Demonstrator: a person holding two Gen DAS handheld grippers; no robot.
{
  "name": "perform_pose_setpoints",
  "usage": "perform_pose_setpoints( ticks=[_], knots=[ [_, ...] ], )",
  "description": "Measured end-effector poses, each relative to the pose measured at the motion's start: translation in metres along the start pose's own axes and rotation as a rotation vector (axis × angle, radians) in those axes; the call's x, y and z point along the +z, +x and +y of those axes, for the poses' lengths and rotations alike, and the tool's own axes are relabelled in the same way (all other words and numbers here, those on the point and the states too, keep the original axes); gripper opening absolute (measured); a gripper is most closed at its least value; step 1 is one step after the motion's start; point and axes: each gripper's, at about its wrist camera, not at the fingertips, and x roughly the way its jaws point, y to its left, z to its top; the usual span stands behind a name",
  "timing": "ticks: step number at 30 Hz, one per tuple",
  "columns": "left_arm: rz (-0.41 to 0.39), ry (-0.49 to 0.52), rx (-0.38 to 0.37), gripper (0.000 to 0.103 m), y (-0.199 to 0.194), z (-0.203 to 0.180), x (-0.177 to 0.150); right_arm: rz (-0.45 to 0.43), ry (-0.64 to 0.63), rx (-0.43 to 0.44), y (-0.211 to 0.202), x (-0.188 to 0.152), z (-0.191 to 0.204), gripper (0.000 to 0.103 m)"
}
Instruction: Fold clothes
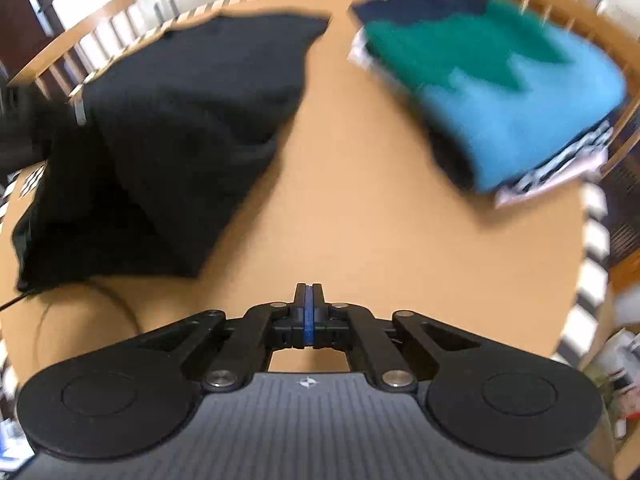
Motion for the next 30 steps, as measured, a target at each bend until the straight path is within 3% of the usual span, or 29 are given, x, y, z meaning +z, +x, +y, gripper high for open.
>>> perform_pose_setpoints(
  ticks=[2, 3, 4, 5, 8, 11, 14, 18, 21, 22, 26, 30],
  knots=[
    [0.022, -0.019, -0.002, 0.006, 0.006, 0.004, -0.007, -0.083, -0.046, 0.012, -0.01, 0.002, 0.004, 0.007],
    [0.026, -0.037, 0.002, 0.006, 0.008, 0.007, -0.009, -0.1, -0.072, 0.045, -0.012, 0.002, 0.007, 0.017],
    [0.024, -0.055, -0.001, 0.006, 0.008, 0.01, -0.009, -0.109, -0.11, 0.081, -0.014, 0.001, 0.013, 0.033],
    [0.018, -0.072, -0.007, 0.006, 0.006, 0.013, -0.006, -0.122, -0.156, 0.107, -0.015, -0.001, 0.021, 0.041],
    [0.015, -0.089, -0.023, 0.007, 0.004, 0.018, 0.007, -0.178, -0.286, 0.144, -0.017, -0.006, 0.048, 0.043],
    [0.019, -0.093, -0.024, 0.008, 0.006, 0.02, 0.021, -0.248, -0.368, 0.098, -0.014, -0.003, 0.078, 0.044],
    [0.012, -0.095, -0.026, 0.008, 0.007, 0.018, 0.028, -0.256, -0.396, 0.044, 0.004, 0.002, 0.102, 0.045],
    [0.004, -0.098, -0.036, 0.011, 0.005, 0.016, 0.029, -0.264, -0.407, -0.088, 0.022, 0.001, 0.11, 0.04],
    [0.016, -0.095, -0.036, 0.014, 0.006, 0.018, 0.024, -0.269, -0.327, -0.098, 0.021, 0.005, 0.088, 0.008],
    [0.021, -0.093, -0.032, 0.014, 0.007, 0.019, 0.021, -0.264, -0.305, -0.092, 0.021, 0.008, 0.081, 0.004],
    [0.03, -0.032, 0.022, 0.024, 0.009, 0.022, 0.008, -0.241, -0.258, -0.062, 0.019, 0.015, 0.06, 0.002],
    [0.039, 0.088, 0.129, 0.038, 0.0, 0.024, -0.022, -0.219, -0.23, -0.02, 0.013, 0.02, 0.049, 0.002]
  ],
)
